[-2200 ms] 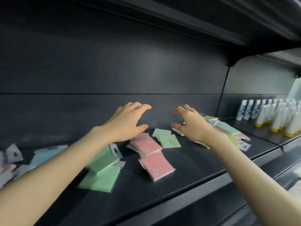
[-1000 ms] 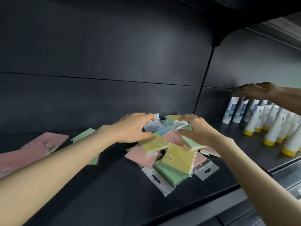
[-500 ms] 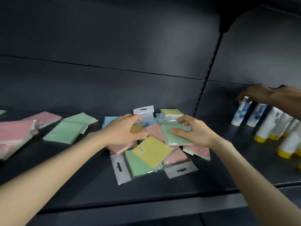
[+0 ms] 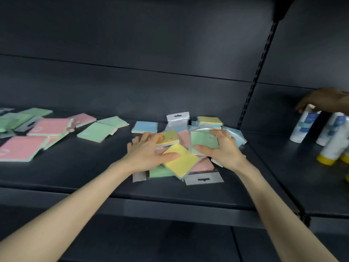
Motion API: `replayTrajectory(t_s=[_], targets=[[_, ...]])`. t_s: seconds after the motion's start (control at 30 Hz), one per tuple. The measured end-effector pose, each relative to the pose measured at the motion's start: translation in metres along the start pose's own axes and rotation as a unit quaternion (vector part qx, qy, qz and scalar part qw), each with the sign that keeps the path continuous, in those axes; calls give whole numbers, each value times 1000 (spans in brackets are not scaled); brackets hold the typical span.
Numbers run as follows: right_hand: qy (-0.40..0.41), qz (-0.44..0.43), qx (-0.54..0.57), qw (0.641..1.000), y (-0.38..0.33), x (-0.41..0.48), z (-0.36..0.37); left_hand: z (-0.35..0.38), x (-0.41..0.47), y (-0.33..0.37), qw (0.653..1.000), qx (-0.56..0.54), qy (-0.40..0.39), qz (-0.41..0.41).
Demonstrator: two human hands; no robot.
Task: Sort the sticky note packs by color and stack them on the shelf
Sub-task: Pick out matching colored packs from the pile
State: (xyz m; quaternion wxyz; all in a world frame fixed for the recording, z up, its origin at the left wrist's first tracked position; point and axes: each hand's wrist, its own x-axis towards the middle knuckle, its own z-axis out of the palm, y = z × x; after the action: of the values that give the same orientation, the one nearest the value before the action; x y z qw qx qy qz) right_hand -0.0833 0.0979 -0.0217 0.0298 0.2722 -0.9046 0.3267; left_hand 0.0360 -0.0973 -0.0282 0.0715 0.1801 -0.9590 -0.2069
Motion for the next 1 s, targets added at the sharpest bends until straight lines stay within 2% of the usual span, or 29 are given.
replayTrajectory(t_s=[0.17,0.4,0.5,0.57,0.7,0.87,1.0], targets=[[51,16,114,992,2,-1,-3,9,-4,6,997,-68,31,4],[111,-25,110,987,-7,-2,-1,11,-12,10,981,-187,50,5],[98,-42,148,983,-11,-1,0,-1,-6,-5,991,-119,53,-20],[109,-46,178,977,-12,2,1,-5,0,-16,995,-82,28,-38],[132,-43,254,957,-18,9,3,1,7,-21,996,-86,5,-13],[178,-43,317,930,-33,11,9,10,5,-3,998,-51,29,-9],[164,-30,360,918,-39,14,20,13,6,-4,995,-90,49,9]])
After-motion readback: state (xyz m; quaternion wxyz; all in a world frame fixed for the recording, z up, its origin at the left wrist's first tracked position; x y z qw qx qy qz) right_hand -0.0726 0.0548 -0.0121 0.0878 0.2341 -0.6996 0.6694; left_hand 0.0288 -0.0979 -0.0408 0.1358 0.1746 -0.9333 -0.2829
